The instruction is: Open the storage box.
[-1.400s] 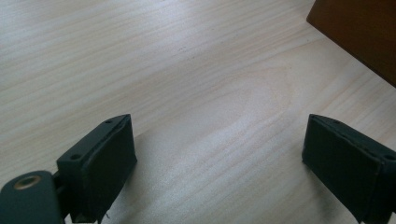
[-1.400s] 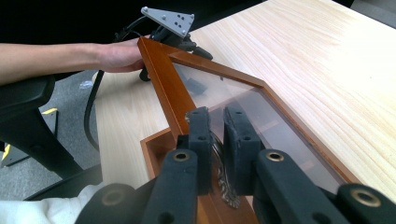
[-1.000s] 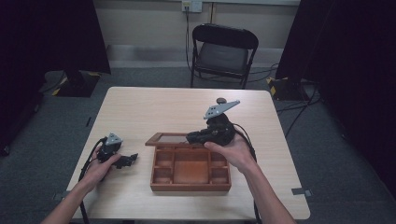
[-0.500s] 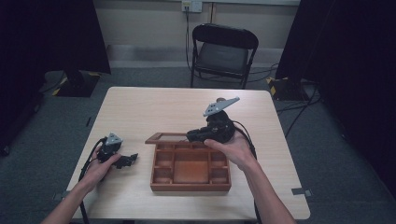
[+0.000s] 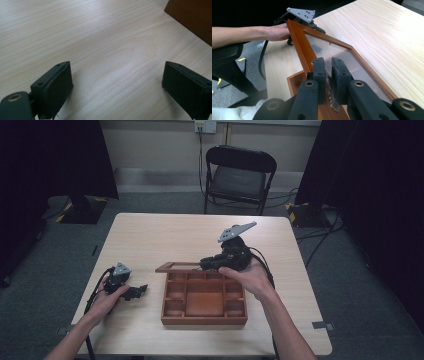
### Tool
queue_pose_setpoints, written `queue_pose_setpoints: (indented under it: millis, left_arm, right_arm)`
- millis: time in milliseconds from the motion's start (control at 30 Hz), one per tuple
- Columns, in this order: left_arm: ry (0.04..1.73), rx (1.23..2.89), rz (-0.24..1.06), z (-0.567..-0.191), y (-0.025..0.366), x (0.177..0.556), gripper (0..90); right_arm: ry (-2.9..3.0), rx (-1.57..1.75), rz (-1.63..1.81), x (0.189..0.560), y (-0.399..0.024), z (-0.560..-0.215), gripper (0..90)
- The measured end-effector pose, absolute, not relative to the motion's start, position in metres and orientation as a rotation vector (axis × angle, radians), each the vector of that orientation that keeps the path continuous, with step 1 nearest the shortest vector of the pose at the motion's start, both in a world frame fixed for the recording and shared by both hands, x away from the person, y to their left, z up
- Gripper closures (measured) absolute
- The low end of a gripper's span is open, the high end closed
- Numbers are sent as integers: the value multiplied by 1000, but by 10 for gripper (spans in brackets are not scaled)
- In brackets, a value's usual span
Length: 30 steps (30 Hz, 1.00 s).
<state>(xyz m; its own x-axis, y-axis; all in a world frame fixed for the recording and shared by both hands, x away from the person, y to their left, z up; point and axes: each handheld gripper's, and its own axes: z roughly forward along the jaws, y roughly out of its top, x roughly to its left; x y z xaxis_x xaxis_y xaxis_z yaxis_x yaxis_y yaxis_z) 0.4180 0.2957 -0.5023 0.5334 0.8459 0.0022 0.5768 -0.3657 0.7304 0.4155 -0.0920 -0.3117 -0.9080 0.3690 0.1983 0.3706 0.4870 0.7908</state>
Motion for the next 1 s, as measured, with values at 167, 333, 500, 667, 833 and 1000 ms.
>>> queue_pose_setpoints:
  millis: [167, 333, 500, 667, 833, 1000]
  left_arm:
    - [1148, 2083, 501, -502, 296, 418, 88]
    - [1148, 2083, 501, -502, 296, 418, 88]
    - [1148, 2083, 501, -502, 296, 418, 88]
    - [1148, 2083, 501, -502, 296, 418, 88]
    - [1148, 2083, 501, -502, 296, 418, 88]
    - [1152, 2074, 501, -503, 295, 418, 88]
  right_arm:
    - [-2704, -672, -1443, 417, -92, -311, 828]
    - [-2686, -678, -1449, 419, -93, -311, 829]
    - [-2686, -678, -1449, 421, -93, -310, 828]
    - [-2680, -679, -1457, 423, -93, -309, 829]
    - [-2683, -674, -1452, 426, -93, -307, 830]
    - [-2673, -672, -1459, 427, -94, -307, 830]
